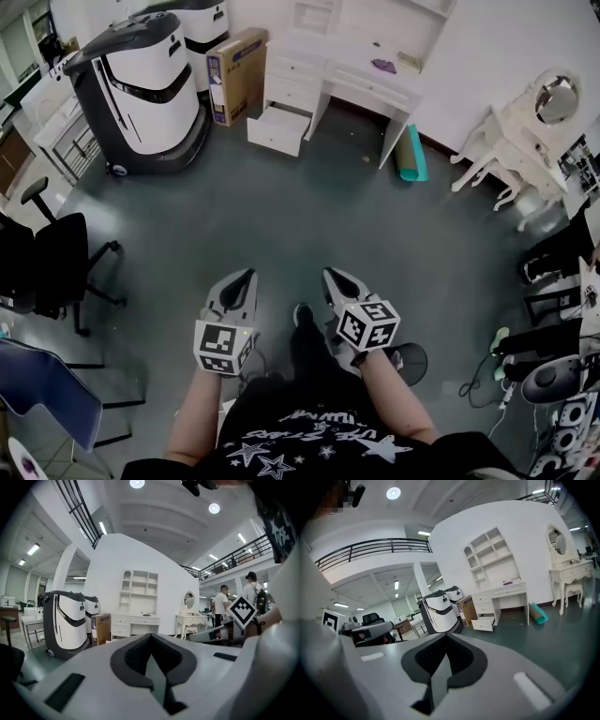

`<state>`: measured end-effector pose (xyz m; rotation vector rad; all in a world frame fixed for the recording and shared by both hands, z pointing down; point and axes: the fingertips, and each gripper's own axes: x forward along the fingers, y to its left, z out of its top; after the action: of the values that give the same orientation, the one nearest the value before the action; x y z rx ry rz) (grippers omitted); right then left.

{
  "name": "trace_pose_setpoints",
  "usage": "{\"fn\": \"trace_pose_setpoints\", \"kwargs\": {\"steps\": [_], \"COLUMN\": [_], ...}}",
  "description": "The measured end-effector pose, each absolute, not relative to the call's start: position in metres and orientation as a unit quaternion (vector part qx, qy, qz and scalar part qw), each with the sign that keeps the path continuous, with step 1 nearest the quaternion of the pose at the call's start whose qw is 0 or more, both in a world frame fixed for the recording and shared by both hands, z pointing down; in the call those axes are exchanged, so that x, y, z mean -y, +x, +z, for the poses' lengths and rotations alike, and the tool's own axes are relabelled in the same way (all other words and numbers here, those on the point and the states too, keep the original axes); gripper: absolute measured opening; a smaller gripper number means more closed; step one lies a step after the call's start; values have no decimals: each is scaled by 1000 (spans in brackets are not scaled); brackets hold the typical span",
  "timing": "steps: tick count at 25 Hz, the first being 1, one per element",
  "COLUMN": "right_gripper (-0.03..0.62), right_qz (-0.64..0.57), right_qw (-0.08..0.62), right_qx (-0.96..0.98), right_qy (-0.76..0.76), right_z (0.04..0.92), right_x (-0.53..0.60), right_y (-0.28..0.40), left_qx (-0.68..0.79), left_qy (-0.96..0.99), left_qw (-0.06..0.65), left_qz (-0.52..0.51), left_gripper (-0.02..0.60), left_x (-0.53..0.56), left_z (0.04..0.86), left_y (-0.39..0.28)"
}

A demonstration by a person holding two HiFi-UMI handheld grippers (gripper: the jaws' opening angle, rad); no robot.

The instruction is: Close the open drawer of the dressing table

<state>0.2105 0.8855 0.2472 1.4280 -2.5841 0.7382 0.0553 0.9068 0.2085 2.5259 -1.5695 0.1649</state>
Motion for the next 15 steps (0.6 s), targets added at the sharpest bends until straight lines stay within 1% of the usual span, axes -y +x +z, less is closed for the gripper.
{"fn": "trace_pose_setpoints", "kwargs": {"steps": [3,6,9,15], "right_gripper": [3,3,3,3], "right_qz": [247,248,256,260], "right_qw": [41,49,59,58], "right_qx": [853,857,853,853], "right_qy": [459,448,450,448], "right_z": [246,251,260,258], "right_x": [-859,-831,-794,-723], "right_y": [207,206,214,228], "left_qx": [528,533,536,545], "left_qy": [842,838,835,828], "left_qw": [84,85,85,92], "left_qz": [66,78,88,90], "left_gripper": [9,9,9,9], "left_x": [-888,-861,-827,-762], "left_z": [212,216,220,219], "left_y": [56,57,61,68]}}
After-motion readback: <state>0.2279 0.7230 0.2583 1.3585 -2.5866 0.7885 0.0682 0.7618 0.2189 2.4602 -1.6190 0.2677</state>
